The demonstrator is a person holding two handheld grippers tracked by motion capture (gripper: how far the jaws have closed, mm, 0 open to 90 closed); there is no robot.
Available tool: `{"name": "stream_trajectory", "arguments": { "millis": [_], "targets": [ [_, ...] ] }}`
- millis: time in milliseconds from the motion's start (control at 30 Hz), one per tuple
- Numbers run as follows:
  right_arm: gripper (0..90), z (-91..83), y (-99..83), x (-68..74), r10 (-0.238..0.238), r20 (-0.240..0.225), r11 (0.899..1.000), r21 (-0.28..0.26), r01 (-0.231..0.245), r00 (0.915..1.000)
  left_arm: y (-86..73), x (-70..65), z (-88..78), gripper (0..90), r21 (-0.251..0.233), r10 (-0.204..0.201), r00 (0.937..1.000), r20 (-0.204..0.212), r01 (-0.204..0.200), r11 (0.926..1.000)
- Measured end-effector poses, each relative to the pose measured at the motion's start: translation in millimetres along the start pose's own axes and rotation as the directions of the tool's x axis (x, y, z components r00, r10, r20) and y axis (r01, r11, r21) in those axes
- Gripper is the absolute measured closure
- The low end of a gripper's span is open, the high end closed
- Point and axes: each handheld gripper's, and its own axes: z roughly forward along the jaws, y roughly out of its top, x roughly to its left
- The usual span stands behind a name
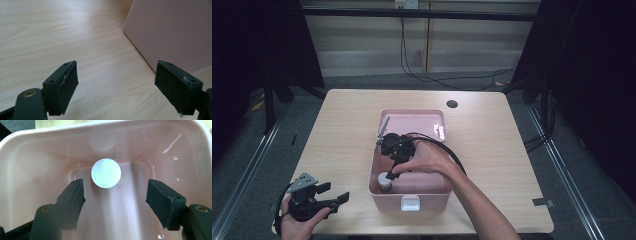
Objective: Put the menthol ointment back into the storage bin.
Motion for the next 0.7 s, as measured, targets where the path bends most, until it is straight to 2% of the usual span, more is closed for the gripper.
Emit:
{"name": "stream_trajectory", "arguments": {
  "millis": [33,167,200,333,433,500,667,700],
  "targets": [
    [31.0,-2.5,-3.7,-0.3,0.001,-0.001,1.000,-0.016,-0.001,1.0000,0.0,0.0,-0.1,18.5,0.001,0.003,1.0000,0.000,-0.003,1.0000],
    [31.0,-5.4,-10.1,-0.2,0.019,0.009,1.000,-0.019,-0.019,0.9998,0.2,0.0,-0.4,18.5,0.002,0.005,1.0000,-0.001,-0.005,1.0000],
    [31.0,-9.4,-14.9,-0.3,0.026,0.020,0.999,-0.042,-0.025,0.9995,0.2,0.3,-0.4,18.5,0.000,0.005,1.0000,-0.002,-0.005,1.0000],
    [31.0,-18.2,-22.5,-0.6,0.047,0.032,0.996,-0.072,-0.045,0.9984,0.2,0.8,-0.4,18.5,0.004,0.005,1.0000,-0.003,-0.005,1.0000],
    [31.0,-29.9,-35.0,0.4,0.080,0.062,0.991,-0.117,-0.073,0.9948,0.2,0.3,0.2,18.5,0.002,0.001,1.0000,-0.007,-0.001,1.0000],
    [31.0,-32.6,-38.0,0.7,0.084,0.059,0.990,-0.118,-0.077,0.9947,0.2,0.2,0.3,18.5,0.004,0.003,1.0000,-0.008,-0.003,1.0000],
    [31.0,-41.8,-55.0,1.8,0.118,0.090,0.982,-0.160,-0.103,0.9889,0.3,0.2,0.5,18.6,0.005,0.003,1.0000,-0.007,-0.003,1.0000],
    [31.0,-45.4,-62.2,0.4,0.112,0.105,0.977,-0.193,-0.090,0.9882,0.2,0.1,0.8,18.5,0.005,0.001,1.0000,-0.007,-0.001,1.0000]
  ]
}}
